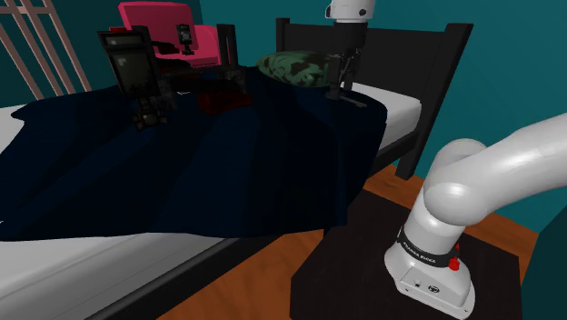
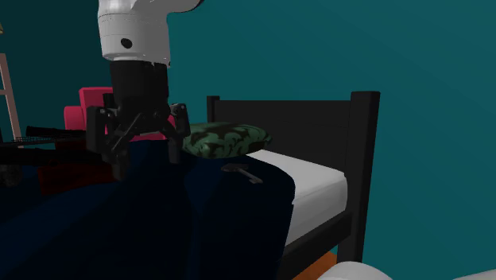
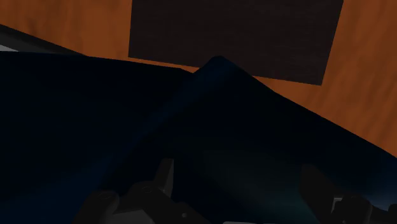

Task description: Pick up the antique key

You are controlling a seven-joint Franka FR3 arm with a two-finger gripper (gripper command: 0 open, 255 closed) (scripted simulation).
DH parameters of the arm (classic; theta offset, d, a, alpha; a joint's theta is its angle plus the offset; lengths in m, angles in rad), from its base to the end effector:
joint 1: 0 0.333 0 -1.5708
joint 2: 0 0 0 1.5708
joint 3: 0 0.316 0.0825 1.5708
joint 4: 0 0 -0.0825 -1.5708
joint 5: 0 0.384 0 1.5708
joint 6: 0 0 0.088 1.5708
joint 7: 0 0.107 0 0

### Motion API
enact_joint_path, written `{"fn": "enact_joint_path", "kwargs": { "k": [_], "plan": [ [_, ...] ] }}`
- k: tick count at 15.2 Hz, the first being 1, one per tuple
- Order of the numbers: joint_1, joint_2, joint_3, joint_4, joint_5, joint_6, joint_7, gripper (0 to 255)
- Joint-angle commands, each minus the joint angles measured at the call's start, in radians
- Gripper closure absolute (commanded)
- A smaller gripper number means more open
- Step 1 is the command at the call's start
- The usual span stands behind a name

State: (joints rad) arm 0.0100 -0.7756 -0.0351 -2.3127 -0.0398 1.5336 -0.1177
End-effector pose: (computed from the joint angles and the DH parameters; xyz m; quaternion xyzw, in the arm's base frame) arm 0.3062 -0.0157 0.6043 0.9987 0.0506 -0.0024 0.0075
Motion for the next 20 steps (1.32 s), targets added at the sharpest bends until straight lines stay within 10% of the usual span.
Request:
{"fn": "enact_joint_path", "kwargs": {
  "k": [1, 20],
  "plan": [
    [0.0, 0.0, 0.0, 0.0, 0.0, 0.0, 0.0, 0],
    [-0.129, 0.577, -0.331, 0.368, 0.004, 0.143, -0.201, 0]
  ]
}}
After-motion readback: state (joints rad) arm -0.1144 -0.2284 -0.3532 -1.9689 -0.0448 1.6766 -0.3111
